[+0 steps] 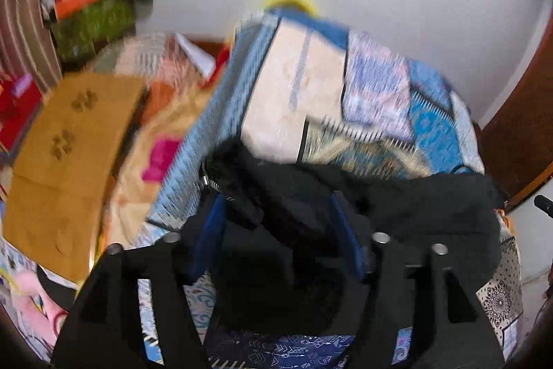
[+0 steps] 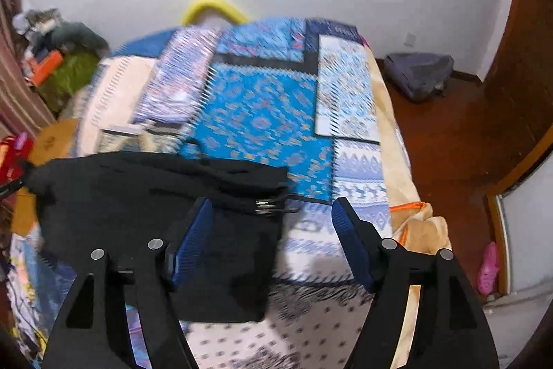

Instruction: Fold large clothes

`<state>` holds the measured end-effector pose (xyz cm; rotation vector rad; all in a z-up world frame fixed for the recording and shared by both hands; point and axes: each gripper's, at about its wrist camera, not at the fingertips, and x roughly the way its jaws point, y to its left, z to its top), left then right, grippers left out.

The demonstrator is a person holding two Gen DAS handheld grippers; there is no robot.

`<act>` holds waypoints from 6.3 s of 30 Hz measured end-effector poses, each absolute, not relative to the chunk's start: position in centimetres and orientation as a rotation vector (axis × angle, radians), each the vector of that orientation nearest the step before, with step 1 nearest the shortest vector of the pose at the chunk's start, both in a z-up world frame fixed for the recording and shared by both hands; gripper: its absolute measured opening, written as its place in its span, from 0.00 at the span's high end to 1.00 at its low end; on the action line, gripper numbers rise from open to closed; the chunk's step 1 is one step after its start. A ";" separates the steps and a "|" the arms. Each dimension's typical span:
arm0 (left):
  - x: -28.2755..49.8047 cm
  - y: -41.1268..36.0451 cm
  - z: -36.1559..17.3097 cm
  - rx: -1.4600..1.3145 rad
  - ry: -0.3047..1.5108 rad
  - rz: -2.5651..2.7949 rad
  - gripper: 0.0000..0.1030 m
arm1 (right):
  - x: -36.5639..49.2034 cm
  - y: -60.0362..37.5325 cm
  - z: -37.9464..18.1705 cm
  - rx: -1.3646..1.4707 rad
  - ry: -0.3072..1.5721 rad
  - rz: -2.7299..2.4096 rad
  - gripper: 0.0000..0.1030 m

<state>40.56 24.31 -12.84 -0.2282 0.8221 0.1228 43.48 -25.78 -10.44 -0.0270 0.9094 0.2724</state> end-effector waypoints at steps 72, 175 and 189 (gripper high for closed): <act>38.4 23.9 -28.6 -1.113 0.744 0.095 0.07 | 38.8 -15.7 -20.6 -0.045 1.014 0.434 0.02; 25.3 11.8 -16.2 -0.189 0.847 0.101 0.02 | 31.7 -25.0 -17.9 0.220 1.109 0.467 0.00; 29.0 15.5 -22.1 -0.715 1.017 -0.198 0.00 | 34.7 -25.6 -21.9 0.403 1.280 0.571 0.00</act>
